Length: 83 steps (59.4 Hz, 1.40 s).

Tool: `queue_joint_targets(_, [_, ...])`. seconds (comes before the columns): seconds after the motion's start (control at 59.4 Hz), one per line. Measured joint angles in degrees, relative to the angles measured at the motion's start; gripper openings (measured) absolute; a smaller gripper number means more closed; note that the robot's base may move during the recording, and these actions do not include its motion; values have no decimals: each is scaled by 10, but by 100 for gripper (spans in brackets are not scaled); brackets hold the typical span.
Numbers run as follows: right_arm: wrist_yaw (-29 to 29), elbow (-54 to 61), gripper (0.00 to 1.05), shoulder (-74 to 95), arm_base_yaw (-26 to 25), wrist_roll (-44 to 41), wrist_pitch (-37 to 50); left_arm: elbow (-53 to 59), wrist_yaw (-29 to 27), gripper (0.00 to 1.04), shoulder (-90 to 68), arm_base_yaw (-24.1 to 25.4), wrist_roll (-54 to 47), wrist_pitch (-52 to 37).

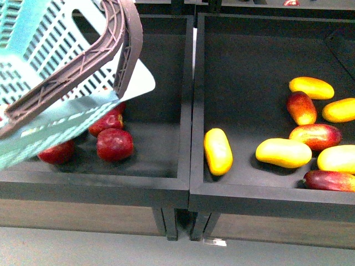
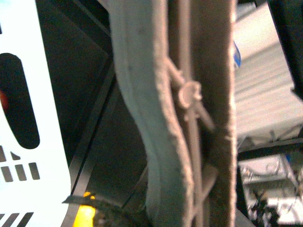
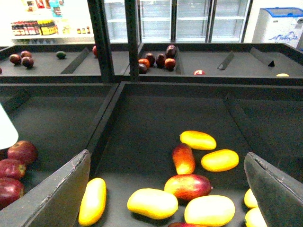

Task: Pick mango and avocado into basket

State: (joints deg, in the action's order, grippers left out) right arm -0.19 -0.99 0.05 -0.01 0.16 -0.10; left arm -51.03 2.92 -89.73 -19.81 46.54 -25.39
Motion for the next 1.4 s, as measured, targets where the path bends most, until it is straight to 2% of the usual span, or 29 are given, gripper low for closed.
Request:
queue_joint_targets(0.135, [2,0,96,0,0,0,0,-95,126,6,-84,5,-90,6])
queue_joint_targets(0.404, [2,0,96,0,0,0,0,-327,343,6,-249,-21,-138,107])
queue_joint_targets(0.589, [2,0,96,0,0,0,0,-447,427,6,-326,-58,-108,95])
queue_joint_targets(0.707, [2,0,96,0,0,0,0,-491,450,6,-349,-76,-65,53])
queue_joint_targets(0.892, [2,0,96,0,0,0,0,-509,453,6,-360,-94,24,-44])
queue_joint_targets(1.027, [2,0,96,1,0,0,-1,-502,455,6,-359,-99,42,-49])
queue_joint_targets(1.128, [37,-61,96,95,-6,97,-154,-483,451,6,-358,-102,37,-34])
queue_joint_targets(1.178, [33,-79,96,155,-25,145,-206,-475,451,6,-358,-104,43,-31])
queue_joint_targets(1.229, [28,-80,96,190,-47,156,-208,-470,452,6,-358,-106,46,-29])
queue_joint_targets(1.279, [16,-82,96,240,-94,146,-174,-467,452,6,-358,-106,50,-27])
queue_joint_targets(1.397, [-71,-107,96,369,-213,22,-45,-467,452,6,-357,-106,41,-28])
